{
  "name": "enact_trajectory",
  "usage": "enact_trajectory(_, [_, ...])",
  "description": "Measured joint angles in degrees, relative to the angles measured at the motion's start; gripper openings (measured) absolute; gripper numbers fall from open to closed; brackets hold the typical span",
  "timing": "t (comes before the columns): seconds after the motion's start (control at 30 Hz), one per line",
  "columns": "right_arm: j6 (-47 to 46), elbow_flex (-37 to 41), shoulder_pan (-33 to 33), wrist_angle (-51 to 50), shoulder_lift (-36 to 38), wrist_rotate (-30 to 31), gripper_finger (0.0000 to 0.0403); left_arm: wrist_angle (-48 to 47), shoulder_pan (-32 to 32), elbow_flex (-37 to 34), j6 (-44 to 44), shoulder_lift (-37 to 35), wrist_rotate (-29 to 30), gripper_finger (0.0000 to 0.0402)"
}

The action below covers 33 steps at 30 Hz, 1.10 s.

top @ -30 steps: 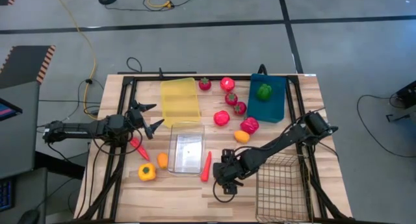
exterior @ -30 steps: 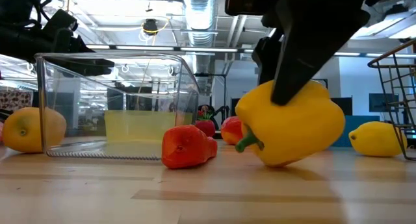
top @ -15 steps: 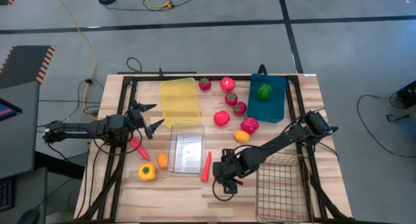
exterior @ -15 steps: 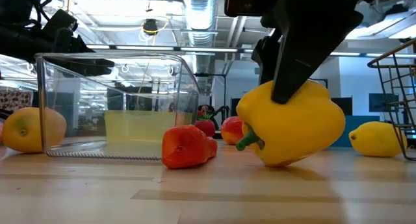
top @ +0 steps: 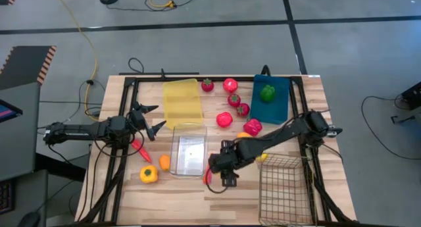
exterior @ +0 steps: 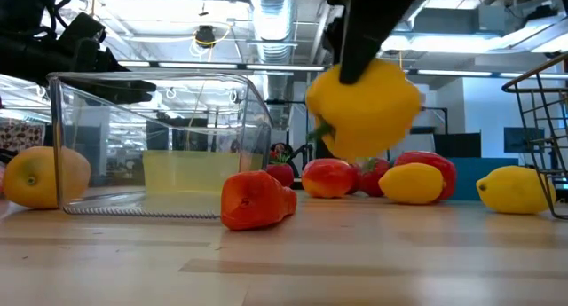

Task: Sort produce into baskets
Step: Put the right yellow bell pepper into the blue bin

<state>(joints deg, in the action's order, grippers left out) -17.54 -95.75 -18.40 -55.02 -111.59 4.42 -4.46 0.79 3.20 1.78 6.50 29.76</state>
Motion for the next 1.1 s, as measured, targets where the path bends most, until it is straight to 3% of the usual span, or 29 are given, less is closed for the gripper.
enact_trajectory(0.3, [10.64,-7.79,7.74,-15.54,0.11,3.3,0.0294,0.01,0.0,0.0,0.0,0.0,0.0,0.0388])
enact_trajectory(0.67, [20.36,-8.45,24.14,-29.95,0.81,6.69,0.0294,0.01,0.01,0.0,0.0,0.0,0.0,0.0388])
enact_trajectory(1.1, [17.16,-5.7,46.36,-35.18,5.57,10.47,0.0294,-0.01,0.0,0.0,0.0,-0.02,-0.02,0.0388])
